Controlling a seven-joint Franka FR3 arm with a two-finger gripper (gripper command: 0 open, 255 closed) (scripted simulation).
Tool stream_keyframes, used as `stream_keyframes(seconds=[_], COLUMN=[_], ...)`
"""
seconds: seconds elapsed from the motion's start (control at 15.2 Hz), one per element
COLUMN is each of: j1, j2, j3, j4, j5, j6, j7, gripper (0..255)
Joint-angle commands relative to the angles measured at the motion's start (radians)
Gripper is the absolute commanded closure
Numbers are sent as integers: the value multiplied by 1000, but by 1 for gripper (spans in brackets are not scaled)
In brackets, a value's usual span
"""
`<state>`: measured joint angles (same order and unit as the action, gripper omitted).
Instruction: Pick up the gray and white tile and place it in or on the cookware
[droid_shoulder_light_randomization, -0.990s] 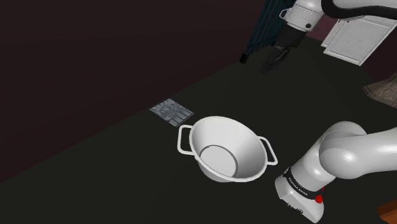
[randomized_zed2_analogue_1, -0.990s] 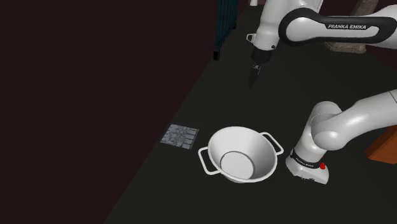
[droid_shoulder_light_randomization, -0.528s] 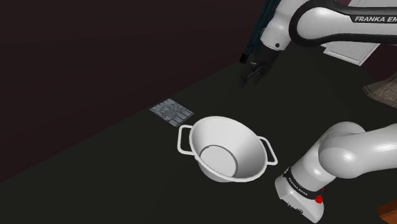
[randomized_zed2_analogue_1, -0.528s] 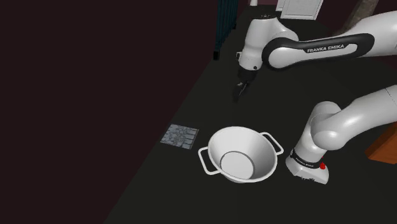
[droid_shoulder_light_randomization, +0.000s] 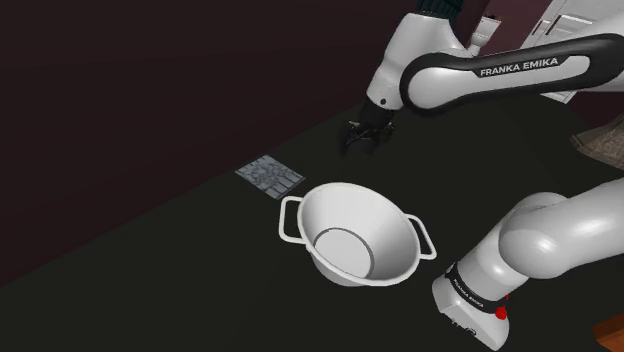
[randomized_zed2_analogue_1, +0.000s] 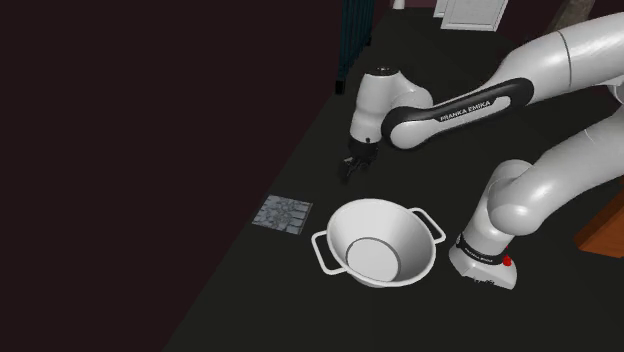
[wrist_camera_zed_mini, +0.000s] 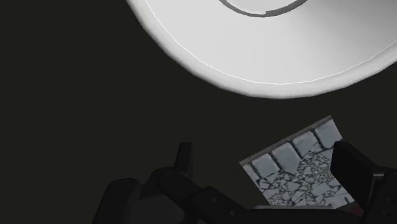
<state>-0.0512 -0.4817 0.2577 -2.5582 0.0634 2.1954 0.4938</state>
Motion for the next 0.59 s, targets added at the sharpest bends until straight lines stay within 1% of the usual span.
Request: stream_keyframes(seconds=[0.0,0.13,0.26,0.4,0.53], j1=[-18,-40,-65,-89,-108], j2=[77,157,242,331,424], j3=[43,82,119,151,173], j4=[10,28,53,86,127], j5=[-8,-29,-65,-118,-188], j6=[71,134,191,242,283], j7=[94,188,288,398,517], gripper=[0,0,0,0,0])
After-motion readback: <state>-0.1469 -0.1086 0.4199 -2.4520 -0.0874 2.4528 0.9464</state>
